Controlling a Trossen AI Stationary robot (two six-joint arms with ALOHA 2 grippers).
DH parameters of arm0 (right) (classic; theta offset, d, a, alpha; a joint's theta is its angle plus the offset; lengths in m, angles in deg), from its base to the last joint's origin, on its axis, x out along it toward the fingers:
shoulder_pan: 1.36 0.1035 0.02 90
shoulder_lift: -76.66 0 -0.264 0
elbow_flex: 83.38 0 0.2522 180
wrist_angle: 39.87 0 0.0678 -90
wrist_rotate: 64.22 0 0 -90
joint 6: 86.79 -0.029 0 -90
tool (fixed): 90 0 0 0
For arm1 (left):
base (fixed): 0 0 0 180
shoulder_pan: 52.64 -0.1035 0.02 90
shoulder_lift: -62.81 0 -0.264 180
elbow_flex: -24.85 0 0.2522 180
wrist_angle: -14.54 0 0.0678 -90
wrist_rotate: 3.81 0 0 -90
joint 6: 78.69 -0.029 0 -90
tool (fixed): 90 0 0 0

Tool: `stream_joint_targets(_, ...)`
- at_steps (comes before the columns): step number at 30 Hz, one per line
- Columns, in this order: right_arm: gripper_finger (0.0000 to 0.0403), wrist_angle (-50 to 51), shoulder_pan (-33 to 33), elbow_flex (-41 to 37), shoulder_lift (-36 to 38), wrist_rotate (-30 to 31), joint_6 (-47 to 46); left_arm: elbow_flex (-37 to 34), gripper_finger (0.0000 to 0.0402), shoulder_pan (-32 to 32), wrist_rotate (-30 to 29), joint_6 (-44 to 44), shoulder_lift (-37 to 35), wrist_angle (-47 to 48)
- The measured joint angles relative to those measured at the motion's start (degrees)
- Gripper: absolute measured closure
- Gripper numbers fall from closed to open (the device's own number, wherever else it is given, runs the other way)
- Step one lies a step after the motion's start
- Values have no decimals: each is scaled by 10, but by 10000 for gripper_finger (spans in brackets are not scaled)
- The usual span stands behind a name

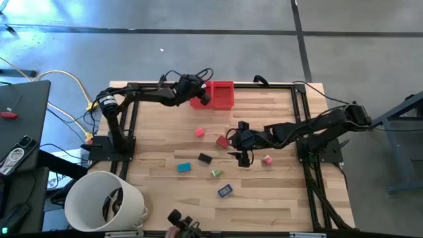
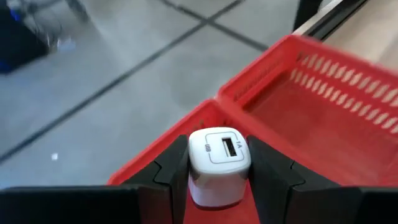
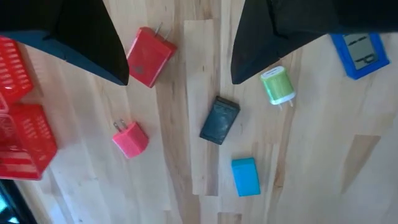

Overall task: Pick & Place Office items
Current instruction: Put the white charger adapter into the left red basket

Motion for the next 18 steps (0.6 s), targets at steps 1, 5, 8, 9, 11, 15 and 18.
stream_joint_targets(1, 133, 0, 0, 0, 0, -4, 4, 2, 281, -5, 11, 9, 0, 15)
stream_joint_targets(5, 133, -2, 0, 0, 0, -11, 12, 3, 281, -26, 56, 61, 0, 36)
stream_joint_targets(8, 133, -2, 0, 0, 0, -11, 12, 3, 277, -38, 79, 74, 0, 42)
stream_joint_targets(9, 133, -2, 0, 0, 0, -11, 12, 3, 273, -42, 89, 75, 0, 44)
stream_joint_targets(11, 133, -2, 0, 0, 0, -11, 12, 3, 269, -44, 92, 76, 0, 46)
stream_joint_targets(15, 133, -2, 0, 0, 0, -11, 12, 3, 266, -43, 93, 76, 0, 48)
stream_joint_targets(18, 133, -2, 0, 0, 0, -11, 12, 4, 265, -39, 94, 76, 5, 47)
